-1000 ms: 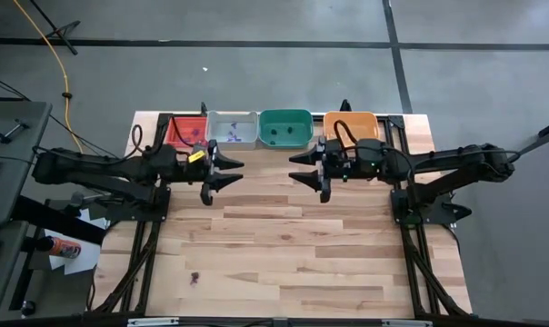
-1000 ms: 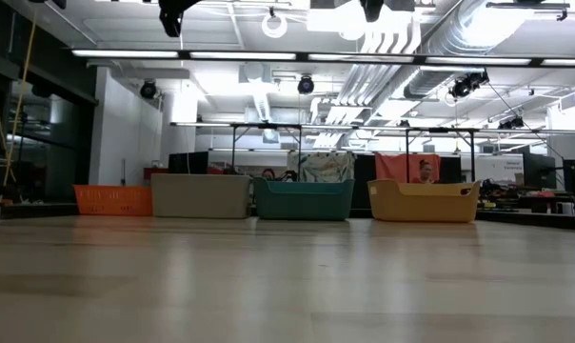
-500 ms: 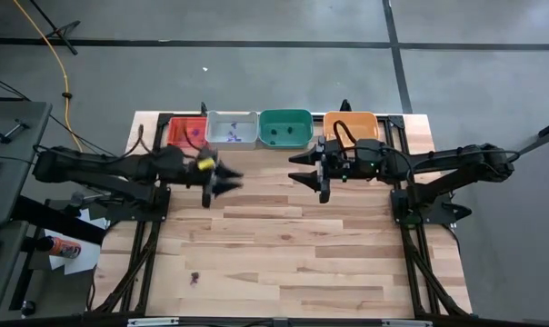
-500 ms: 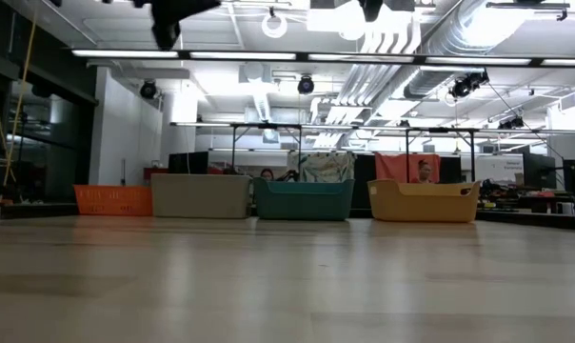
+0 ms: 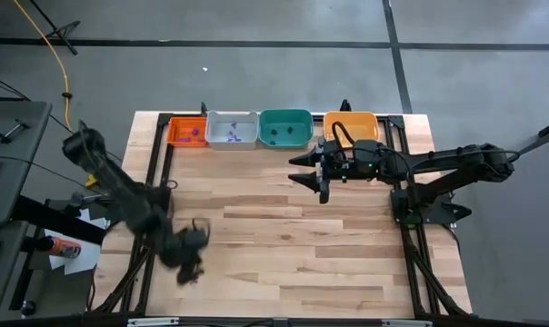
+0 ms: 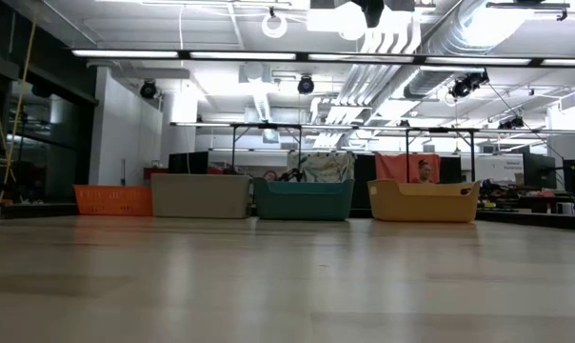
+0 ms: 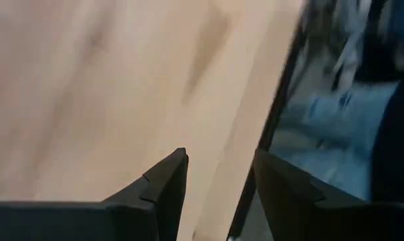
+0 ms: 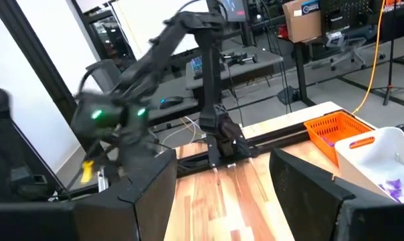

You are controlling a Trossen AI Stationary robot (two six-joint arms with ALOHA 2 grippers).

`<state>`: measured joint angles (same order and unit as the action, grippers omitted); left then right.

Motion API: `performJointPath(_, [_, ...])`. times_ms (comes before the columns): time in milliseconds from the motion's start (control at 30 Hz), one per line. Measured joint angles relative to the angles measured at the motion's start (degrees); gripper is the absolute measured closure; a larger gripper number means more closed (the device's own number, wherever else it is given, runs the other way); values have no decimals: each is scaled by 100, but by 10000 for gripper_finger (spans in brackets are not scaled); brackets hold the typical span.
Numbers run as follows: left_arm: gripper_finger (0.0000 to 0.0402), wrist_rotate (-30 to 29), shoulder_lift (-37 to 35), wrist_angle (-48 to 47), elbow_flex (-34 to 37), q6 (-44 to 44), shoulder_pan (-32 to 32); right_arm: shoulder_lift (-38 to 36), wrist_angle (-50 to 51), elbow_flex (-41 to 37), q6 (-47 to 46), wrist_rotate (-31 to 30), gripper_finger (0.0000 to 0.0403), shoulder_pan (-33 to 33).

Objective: Sort Halloween decoration
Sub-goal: Put the violet witch hat into the gray bin

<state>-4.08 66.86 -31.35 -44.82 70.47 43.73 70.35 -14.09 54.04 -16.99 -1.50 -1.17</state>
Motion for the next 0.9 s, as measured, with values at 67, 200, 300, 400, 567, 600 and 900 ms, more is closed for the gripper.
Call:
performJointPath(67, [241,-196,503,322,0,1,574,0,24,0,6,0,169,4])
performJointPath(200, [241,-507,1438,712,-45,-235,1242,0,79,0,59,0,169,4])
performJointPath(300, [241,-551,2004,410,-257,-318,1352,0,153,0,55,-2,169,4])
performJointPath(400, [241,-593,2376,-85,-501,-333,1340,0,223,0,55,-2,169,4])
performJointPath(567, [241,-662,2657,-311,-688,-503,1353,2,319,0,55,-2,169,4])
performJointPath(600, [241,-664,2663,-343,-684,-481,1365,2,336,0,55,-2,169,4])
performJointPath(900, [241,-654,2703,-548,-672,-307,1387,4,519,0,55,-2,169,4])
